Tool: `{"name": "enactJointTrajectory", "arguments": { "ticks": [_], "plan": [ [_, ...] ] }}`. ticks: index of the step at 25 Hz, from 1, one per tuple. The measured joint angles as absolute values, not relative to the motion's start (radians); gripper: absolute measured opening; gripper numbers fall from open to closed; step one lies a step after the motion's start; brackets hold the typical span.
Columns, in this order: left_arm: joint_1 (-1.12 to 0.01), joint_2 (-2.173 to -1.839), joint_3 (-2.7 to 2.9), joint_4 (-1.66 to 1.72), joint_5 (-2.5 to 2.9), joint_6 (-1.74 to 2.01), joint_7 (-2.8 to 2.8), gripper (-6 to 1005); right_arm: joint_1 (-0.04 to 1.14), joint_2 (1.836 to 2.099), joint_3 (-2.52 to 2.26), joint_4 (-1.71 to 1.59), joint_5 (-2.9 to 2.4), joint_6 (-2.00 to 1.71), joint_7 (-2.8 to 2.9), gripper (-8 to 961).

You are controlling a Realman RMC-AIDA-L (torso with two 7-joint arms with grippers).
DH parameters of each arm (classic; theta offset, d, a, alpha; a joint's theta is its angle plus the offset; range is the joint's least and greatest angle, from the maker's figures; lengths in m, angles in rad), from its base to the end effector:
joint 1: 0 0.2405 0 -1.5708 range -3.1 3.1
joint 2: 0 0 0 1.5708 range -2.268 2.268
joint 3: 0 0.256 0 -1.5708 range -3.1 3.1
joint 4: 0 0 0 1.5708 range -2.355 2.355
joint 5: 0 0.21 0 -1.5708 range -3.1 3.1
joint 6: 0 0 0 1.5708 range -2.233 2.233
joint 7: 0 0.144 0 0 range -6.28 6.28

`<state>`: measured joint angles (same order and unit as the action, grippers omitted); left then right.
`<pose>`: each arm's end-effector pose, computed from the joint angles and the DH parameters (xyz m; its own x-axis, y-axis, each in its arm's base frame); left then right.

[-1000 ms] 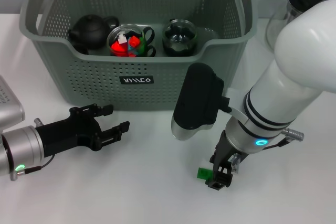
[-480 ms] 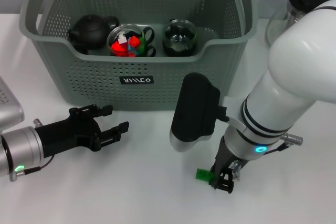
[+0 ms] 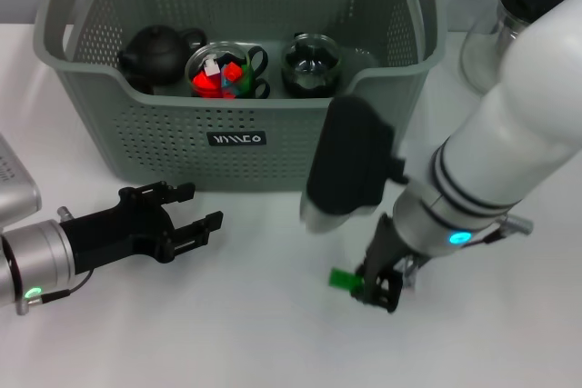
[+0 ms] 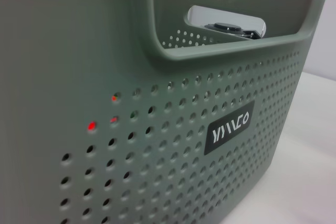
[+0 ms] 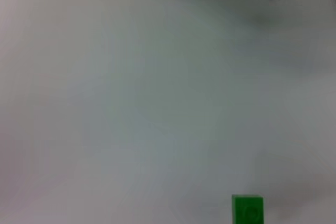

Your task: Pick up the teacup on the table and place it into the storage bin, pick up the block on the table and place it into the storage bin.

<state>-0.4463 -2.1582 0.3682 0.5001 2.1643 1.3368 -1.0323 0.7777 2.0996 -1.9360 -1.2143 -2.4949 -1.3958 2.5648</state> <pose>-0.3281 0.2962 -0.0381 0.7965 0.3479 0.4946 0.5571 -0.7402 -0.3765 0.1242 0.3165 -0.1082 0.8369 -0.2194 0.5014 -0.1477 -0.9727 -0.1791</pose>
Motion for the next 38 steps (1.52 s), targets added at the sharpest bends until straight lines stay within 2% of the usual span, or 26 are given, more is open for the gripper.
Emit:
{"name": "enactJointTrajectory", "arguments": {
  "ticks": [5,9,13,18,27,30,34,35,36,38],
  "plan": [
    [-0.446,-2.157,0.368,0.500,2.164,1.336,-1.032,629,0.623,2.098,-1.764,-1.395,-2.479,-1.412,2.342,196],
    [-0.450,-2.155,0.368,0.500,2.164,1.323,-1.032,629,0.528,2.097,-1.550,-1.422,-2.259,-1.407,2.088,197],
    [-0.460,-2.154,0.368,0.500,2.164,1.314,-1.032,628,0.510,2.097,-1.341,-1.307,-1.955,-1.475,1.830,197],
    [-0.466,-2.153,0.368,0.501,2.164,1.312,-1.043,628,0.541,2.097,-1.146,-1.138,-1.695,-1.578,1.602,197],
    [-0.475,-2.152,0.368,0.502,2.164,1.311,-1.045,630,0.648,2.093,-0.990,-1.028,-1.450,-1.512,1.557,196],
    [-0.475,-2.152,0.368,0.502,2.164,1.311,-1.045,630,0.724,2.066,-0.993,-1.084,-1.546,-1.411,1.754,197],
    [-0.472,-2.152,0.368,0.501,2.165,1.311,-1.046,630,0.898,1.989,-0.996,-1.113,-1.801,-1.354,2.117,197],
    [-0.472,-2.153,0.368,0.501,2.164,1.311,-1.046,630,0.944,1.977,-0.997,-1.111,-1.877,-1.351,2.194,197],
    [-0.472,-2.153,0.368,0.501,2.165,1.311,-1.046,629,0.987,1.974,-0.995,-1.109,-1.959,-1.347,2.246,197],
    [-0.474,-2.154,0.368,0.501,2.164,1.311,-1.046,629,1.059,1.988,-0.994,-1.106,-2.112,-1.343,2.307,197]
  ]
}}
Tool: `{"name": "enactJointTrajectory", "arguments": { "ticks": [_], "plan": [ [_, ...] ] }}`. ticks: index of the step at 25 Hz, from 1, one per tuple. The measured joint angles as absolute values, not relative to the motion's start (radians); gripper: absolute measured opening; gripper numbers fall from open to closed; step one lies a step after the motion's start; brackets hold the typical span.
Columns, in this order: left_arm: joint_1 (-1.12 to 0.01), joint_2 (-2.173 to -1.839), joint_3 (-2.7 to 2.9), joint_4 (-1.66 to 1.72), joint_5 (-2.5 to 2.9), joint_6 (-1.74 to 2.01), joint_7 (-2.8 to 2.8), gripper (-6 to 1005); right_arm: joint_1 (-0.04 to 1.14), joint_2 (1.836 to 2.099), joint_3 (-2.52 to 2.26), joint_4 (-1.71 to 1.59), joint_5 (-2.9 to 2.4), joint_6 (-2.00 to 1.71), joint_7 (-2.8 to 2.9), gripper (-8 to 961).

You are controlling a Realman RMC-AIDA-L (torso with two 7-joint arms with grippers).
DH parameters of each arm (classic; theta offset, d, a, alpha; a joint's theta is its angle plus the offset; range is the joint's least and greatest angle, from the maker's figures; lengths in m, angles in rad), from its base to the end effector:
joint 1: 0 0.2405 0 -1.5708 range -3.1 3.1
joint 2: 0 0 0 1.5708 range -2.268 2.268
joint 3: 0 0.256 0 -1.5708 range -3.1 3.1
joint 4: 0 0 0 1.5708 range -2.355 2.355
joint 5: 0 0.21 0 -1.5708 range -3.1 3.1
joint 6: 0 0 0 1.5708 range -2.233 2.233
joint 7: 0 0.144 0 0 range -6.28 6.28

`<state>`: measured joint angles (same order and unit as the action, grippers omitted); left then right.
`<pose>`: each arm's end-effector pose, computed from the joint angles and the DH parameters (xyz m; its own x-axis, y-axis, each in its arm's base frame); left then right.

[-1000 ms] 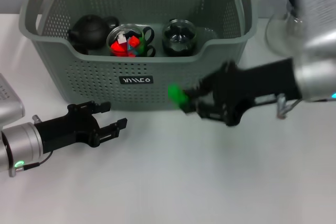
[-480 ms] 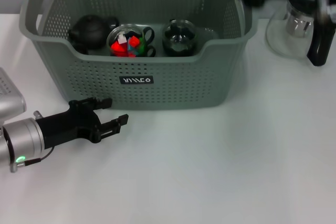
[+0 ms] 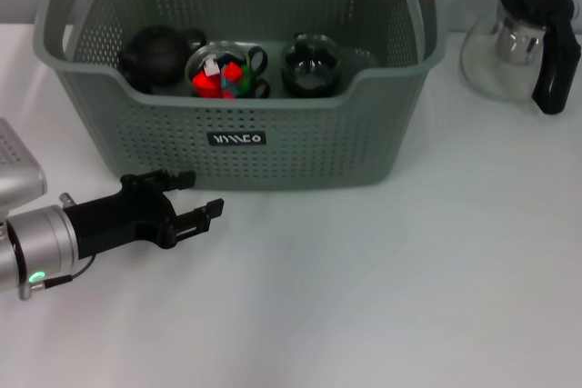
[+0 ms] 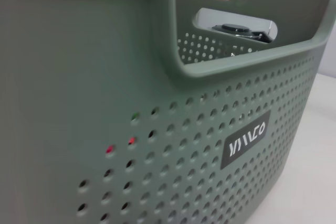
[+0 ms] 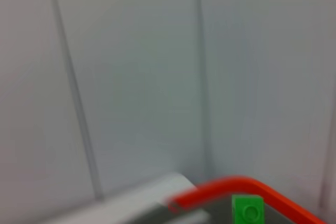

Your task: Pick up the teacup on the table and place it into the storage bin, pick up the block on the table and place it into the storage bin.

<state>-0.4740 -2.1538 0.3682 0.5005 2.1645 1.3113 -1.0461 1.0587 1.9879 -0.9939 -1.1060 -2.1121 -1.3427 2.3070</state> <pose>-0.3241 0.3075 -0.0359 0.8035 0.3423 0.4870 0.5510 -0.7373 -0.3908 0.0004 0.4500 0.0664 0.8787 -0.2639 -0.3977 -0.3900 -0.8774 -0.2794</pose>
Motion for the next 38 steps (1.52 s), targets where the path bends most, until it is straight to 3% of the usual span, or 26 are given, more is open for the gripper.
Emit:
{"name": "enactJointTrajectory", "arguments": {
  "ticks": [5,7,12,23,38],
  "plan": [
    [-0.475,-2.156,0.368,0.500,2.165,1.312,-1.046,629,1.215,2.080,-1.056,-1.008,-2.456,-1.249,2.327,197],
    [-0.473,-2.156,0.368,0.500,2.164,1.315,-1.046,629,1.261,2.101,-1.117,-0.919,-2.534,-1.166,2.347,197],
    [-0.462,-2.156,0.375,0.501,2.170,1.338,-1.046,629,1.344,2.108,-1.293,-0.683,-2.543,-0.950,2.397,197],
    [-0.423,-2.113,0.365,0.547,2.177,1.787,-1.037,630,1.351,2.108,-1.412,-0.586,-2.477,-0.881,2.399,196],
    [-0.420,-2.114,0.344,0.551,2.166,1.839,-1.035,629,1.361,2.112,-1.482,-0.536,-2.441,-0.776,2.402,196]
  ]
}}
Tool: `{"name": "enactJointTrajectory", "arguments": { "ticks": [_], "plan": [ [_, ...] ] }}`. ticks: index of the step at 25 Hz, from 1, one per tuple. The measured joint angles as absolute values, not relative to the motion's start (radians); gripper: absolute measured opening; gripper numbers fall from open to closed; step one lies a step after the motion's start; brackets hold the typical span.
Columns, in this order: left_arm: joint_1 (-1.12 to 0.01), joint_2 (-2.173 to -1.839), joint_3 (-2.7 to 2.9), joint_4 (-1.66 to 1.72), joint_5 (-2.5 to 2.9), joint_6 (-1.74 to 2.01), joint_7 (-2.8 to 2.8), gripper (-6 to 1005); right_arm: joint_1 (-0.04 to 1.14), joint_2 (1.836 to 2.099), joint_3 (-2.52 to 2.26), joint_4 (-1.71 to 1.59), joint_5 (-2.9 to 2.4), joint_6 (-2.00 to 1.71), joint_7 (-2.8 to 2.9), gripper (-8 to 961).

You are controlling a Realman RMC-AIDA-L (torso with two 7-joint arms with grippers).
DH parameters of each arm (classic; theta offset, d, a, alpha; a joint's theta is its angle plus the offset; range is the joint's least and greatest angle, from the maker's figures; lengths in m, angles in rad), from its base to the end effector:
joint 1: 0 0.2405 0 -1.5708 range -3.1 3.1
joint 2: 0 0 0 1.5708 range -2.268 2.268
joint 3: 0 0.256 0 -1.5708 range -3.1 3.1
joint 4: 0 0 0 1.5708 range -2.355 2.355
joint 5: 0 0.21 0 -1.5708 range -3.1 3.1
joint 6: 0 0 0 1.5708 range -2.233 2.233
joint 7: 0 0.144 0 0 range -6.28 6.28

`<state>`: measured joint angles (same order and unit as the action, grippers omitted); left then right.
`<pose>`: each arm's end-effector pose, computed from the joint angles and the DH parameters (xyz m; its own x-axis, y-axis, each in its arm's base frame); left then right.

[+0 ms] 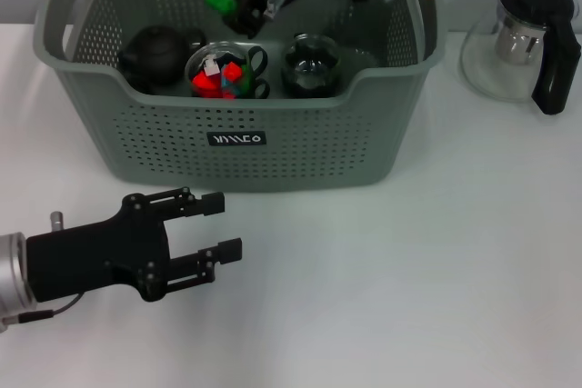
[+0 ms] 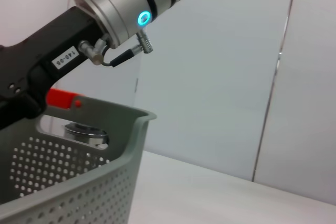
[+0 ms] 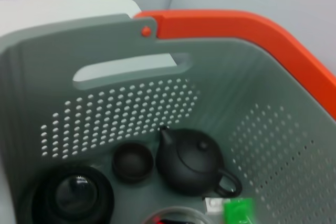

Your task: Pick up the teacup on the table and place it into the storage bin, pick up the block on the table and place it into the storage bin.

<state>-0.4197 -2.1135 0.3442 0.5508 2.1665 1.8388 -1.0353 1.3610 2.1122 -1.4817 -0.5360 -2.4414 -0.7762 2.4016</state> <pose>-0.2914 0.2572 -0.0026 0.7247 0.2116 0.6558 0.3843 -0.9141 -0.1297 -0.0020 0.4651 -0.0987 0.9805 -0.1775 0.0841 -0.1087 -0.8470 -0.5203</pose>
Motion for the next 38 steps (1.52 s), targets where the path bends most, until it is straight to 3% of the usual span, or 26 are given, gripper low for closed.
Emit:
{"name": "enactJointTrajectory", "arguments": {
  "ticks": [5,8,11,13,18,24,30,38],
  "plan": [
    [-0.412,-2.112,0.321,0.553,2.165,1.839,-1.034,628,1.359,2.114,-1.503,-0.554,-2.412,-0.769,2.380,286],
    [-0.407,-2.112,0.302,0.553,2.165,1.841,-1.033,628,1.286,2.110,-1.499,-0.648,-2.352,-0.765,2.356,339],
    [-0.403,-2.112,0.286,0.552,2.164,1.849,-1.024,629,1.075,2.104,-1.490,-0.889,-2.174,-0.756,2.238,393],
    [-0.401,-2.110,0.267,0.552,2.164,1.862,-1.006,630,0.881,2.101,-1.485,-1.067,-1.952,-0.760,2.066,646],
    [-0.400,-2.095,0.251,0.564,2.167,1.906,-0.983,629,0.487,2.093,-1.462,-1.177,-1.321,-1.026,1.475,752],
    [-0.406,-2.085,0.291,0.600,2.185,1.917,-0.990,630,0.264,2.098,-1.392,-1.033,-1.158,-1.394,1.157,774],
    [-0.419,-2.083,0.331,0.618,2.285,1.910,-0.991,629,0.164,2.097,-1.370,-0.888,-1.275,-1.498,0.914,774],
    [-0.423,-2.087,0.365,0.622,2.305,1.914,-0.959,628,0.239,2.094,-1.323,-0.660,-1.404,-1.482,0.885,774]
  ]
}}
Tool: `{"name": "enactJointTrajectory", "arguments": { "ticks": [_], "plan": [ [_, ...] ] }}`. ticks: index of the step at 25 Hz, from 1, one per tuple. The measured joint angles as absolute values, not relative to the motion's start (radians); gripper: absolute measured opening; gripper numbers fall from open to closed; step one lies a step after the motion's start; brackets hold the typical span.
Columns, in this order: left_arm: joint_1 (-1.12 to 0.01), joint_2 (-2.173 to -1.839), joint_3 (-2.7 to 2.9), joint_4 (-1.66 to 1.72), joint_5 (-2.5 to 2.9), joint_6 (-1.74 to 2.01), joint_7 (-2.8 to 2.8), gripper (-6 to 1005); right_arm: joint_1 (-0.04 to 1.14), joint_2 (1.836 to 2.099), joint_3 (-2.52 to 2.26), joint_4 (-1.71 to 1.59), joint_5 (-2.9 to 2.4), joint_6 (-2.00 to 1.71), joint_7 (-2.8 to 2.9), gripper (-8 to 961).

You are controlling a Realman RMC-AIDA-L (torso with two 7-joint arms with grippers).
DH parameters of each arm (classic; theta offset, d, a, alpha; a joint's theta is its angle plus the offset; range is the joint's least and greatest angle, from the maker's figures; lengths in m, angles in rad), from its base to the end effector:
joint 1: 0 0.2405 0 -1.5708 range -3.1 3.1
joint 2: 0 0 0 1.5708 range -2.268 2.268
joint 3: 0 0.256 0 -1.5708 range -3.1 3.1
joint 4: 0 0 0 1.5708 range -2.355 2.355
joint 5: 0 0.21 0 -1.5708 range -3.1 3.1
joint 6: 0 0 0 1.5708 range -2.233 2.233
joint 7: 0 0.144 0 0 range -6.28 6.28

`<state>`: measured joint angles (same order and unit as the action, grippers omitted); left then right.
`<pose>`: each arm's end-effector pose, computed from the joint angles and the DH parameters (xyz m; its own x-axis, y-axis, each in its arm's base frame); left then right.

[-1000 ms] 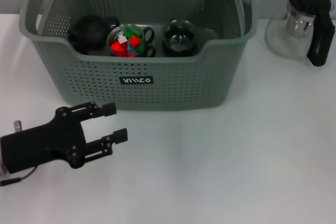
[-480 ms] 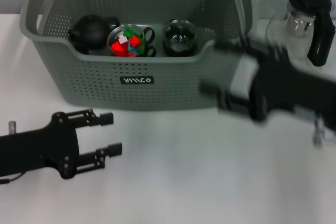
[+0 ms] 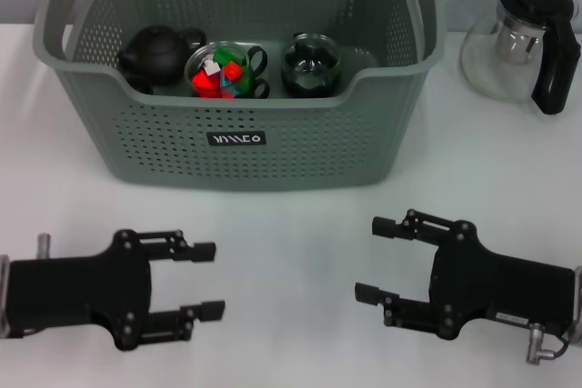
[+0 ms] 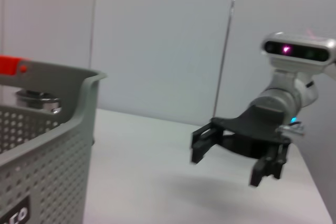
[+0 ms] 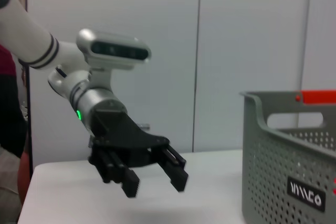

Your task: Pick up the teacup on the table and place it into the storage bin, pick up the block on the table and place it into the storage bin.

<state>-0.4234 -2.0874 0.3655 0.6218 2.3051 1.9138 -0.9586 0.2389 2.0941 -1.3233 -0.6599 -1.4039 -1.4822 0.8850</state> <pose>-0.2997 0.2461 0.0082 0.8319 0.1512 0.5340 0.2405 -0.9653 -0.1015 0.2593 0.2539 -0.0539 0.8039 -0.0088 -0.5947 -0.1818 -0.9557 -0.2316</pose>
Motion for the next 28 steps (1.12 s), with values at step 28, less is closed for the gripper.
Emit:
{"name": "enactJointTrajectory", "arguments": {
  "ticks": [28],
  "plan": [
    [-0.425,-2.111,0.414,0.604,2.298,1.890,-0.940,629,0.301,2.097,-1.319,-0.584,-1.453,-1.486,0.879,774]
  ]
}}
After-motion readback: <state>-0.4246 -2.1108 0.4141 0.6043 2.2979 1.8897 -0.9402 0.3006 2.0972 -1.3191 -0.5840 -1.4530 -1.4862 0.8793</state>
